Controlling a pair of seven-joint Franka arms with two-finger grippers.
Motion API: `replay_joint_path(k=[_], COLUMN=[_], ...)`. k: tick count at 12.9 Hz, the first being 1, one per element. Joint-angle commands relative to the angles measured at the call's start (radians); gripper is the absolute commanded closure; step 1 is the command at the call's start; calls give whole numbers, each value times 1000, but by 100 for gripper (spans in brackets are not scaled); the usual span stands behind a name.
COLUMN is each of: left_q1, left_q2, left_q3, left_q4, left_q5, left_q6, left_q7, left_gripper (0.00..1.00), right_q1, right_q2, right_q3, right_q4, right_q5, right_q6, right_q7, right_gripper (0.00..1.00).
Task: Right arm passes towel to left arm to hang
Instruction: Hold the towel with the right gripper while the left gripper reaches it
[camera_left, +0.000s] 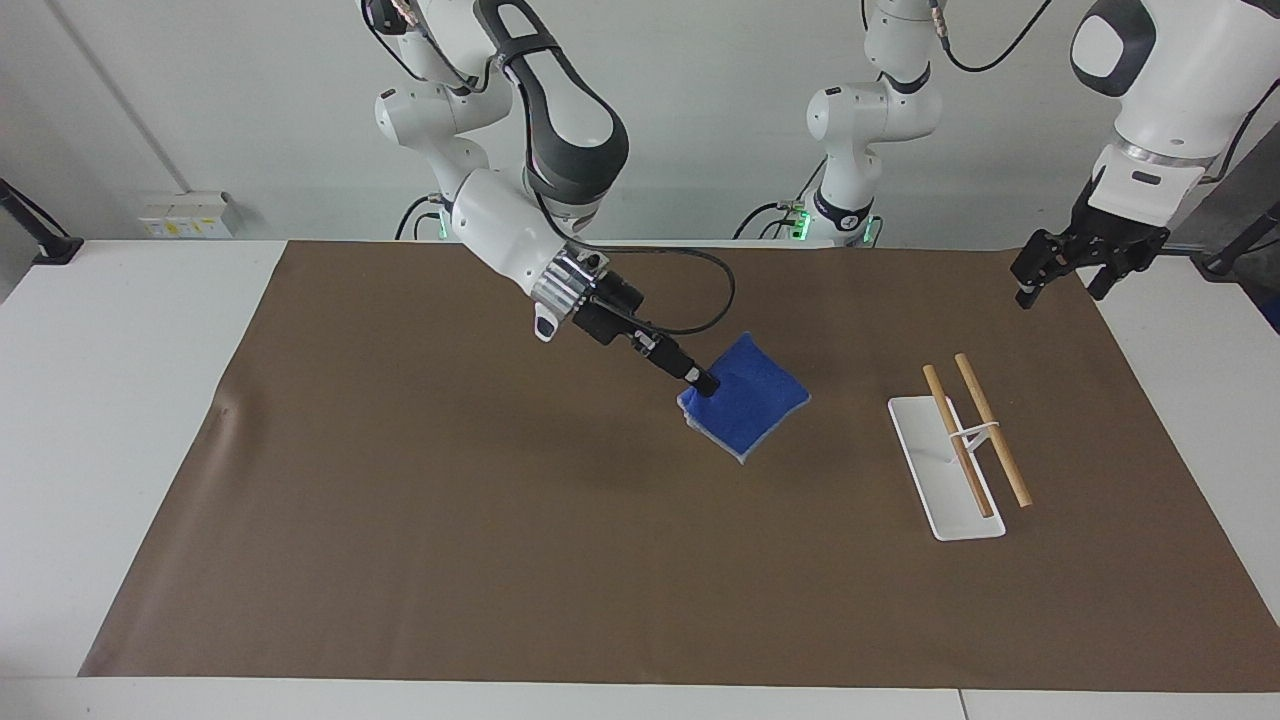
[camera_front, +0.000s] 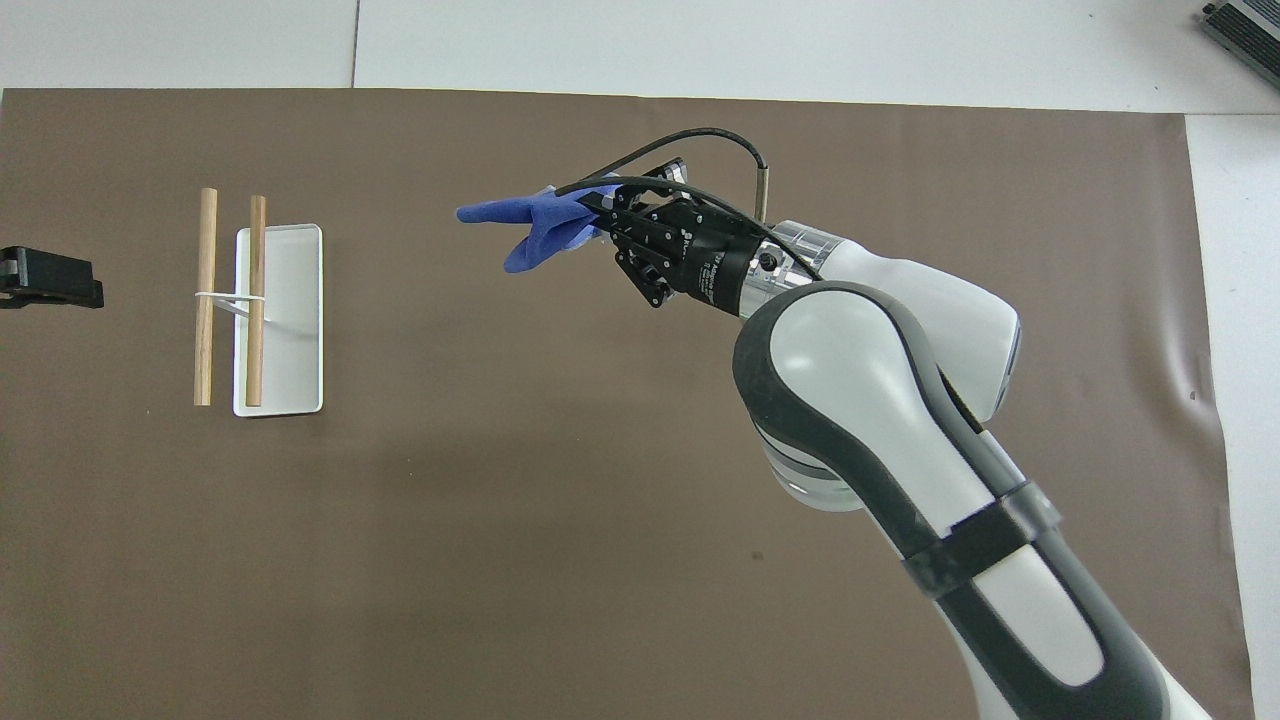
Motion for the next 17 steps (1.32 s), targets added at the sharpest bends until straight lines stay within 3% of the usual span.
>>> replay_joint_path(k=[1,5,8,14,17], left_q1=[2,-10,-3,4,4], left_q2=[-20,-26,-51,-66,-108], left_q3=[-10,-18,-97,-209,-263], left_q4=[-21,-24,-75,-148,-266], left_q5=[-11,-11,-12,-124,-144], left_q6=[-9,-78,-52,148,364], left_q7=[-5,-41,-372,-976,-1285], left_gripper=[0,0,0,0,0], right_q1=[4,6,-10,-2,-2], right_q2=[16,16,13,7,5], right_q3=[5,5,5,5,5], right_q4=[23,13,12,-5,-11], right_q5=[23,23,25,23,23], right_q6=[11,-6,-73,-74,-74], right_q7=[8,10,22,38,38], right_gripper=[100,100,100,100,100])
